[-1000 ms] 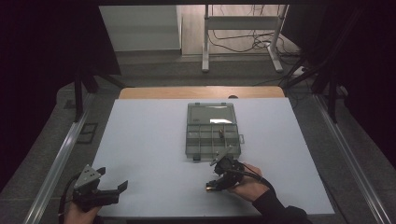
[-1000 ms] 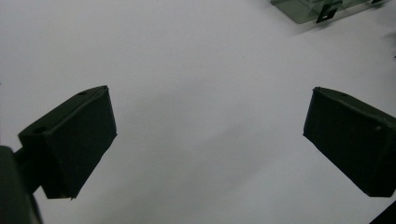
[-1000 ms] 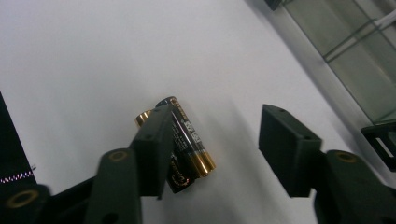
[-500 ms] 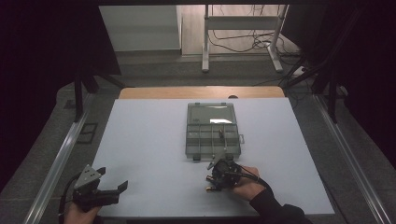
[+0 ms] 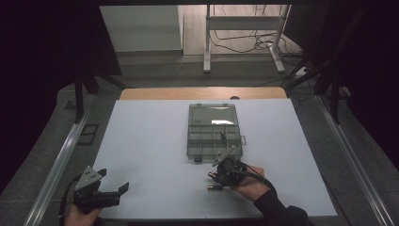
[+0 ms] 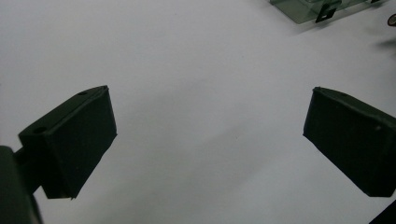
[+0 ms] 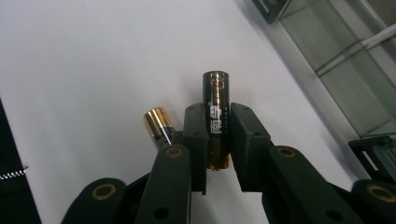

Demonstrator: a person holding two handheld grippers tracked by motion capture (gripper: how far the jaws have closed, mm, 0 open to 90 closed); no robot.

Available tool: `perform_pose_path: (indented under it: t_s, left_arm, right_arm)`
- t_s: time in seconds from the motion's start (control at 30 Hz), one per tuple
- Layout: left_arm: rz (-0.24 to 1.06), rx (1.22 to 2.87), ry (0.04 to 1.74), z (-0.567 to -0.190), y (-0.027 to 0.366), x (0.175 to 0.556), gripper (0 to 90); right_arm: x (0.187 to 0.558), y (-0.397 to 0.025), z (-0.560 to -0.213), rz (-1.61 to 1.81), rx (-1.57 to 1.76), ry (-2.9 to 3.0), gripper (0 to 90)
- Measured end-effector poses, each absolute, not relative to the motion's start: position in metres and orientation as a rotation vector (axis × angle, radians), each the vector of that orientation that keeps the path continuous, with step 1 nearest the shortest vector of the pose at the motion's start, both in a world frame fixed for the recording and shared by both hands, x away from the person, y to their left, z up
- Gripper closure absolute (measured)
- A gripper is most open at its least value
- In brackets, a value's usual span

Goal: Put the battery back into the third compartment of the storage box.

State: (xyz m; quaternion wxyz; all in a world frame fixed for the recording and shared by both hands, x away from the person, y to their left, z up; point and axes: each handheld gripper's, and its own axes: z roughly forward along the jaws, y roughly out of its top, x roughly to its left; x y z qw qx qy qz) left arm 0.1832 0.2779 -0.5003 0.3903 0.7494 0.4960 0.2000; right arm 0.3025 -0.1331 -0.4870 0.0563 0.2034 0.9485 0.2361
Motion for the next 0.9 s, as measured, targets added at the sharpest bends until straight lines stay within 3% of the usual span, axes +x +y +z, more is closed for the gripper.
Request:
perform_pose_path:
  t_s: [0.9]
  left_arm:
    - [0.491, 1.9, 1.264, -0.501, 0.279, 0.185, 2.8]
  right_arm:
    - [0.338, -0.151, -0.455, 0.848, 0.82, 2.736, 76.9]
